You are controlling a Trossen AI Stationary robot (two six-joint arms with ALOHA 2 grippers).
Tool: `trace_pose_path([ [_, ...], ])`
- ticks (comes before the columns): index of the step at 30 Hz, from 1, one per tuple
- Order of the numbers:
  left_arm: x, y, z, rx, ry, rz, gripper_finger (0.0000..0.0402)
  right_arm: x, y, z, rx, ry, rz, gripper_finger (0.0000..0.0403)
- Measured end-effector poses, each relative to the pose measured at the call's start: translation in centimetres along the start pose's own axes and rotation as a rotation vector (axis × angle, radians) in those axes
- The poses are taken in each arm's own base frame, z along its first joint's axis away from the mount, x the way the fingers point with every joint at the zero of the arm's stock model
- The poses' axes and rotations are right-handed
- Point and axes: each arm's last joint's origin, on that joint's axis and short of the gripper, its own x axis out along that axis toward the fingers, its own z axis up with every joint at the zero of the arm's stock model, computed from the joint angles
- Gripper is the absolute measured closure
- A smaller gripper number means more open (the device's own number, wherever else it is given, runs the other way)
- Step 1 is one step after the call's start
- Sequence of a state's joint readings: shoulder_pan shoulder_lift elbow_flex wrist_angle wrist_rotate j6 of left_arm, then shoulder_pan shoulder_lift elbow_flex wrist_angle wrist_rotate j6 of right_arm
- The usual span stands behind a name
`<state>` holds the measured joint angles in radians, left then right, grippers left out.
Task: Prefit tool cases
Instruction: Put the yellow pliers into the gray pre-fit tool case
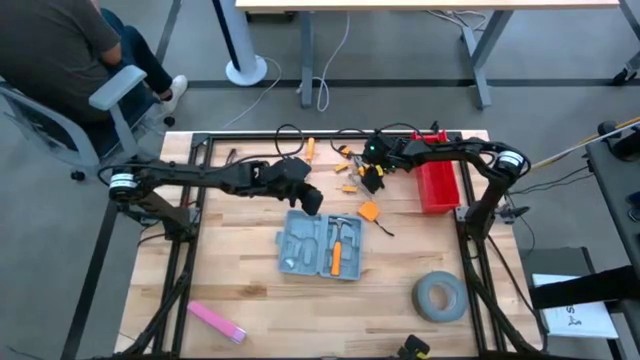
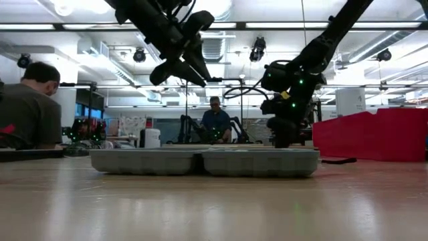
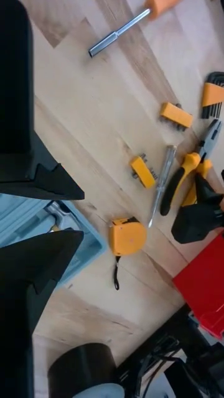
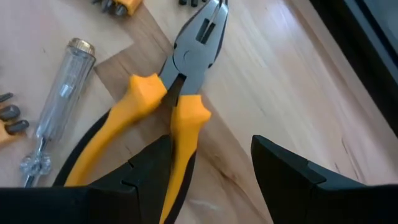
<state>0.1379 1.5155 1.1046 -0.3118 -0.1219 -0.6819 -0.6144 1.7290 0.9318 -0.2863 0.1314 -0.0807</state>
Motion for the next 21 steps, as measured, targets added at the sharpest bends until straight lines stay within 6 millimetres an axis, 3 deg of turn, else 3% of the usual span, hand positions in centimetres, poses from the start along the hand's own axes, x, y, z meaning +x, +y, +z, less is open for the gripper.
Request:
trace_pose_path([
  [12, -0.15, -0.23, 0.32, 0.007, -0.011, -0.009, 0.0308, 0.22, 0.13, -0.65, -0.025, 0.063, 0.016, 0.0217],
  [16, -0.16, -0.24, 0.33, 0.007, -0.011, -0.009, 0.0308, 0.22, 0.21, -0.68, -0.040, 0.064, 0.037, 0.0265],
  [21, -0.14, -0.23, 0.31, 0.007, -0.009, -0.007, 0.0308, 0.21, 0.35, -0.70, -0.064, 0.060, 0.087, 0.0356],
])
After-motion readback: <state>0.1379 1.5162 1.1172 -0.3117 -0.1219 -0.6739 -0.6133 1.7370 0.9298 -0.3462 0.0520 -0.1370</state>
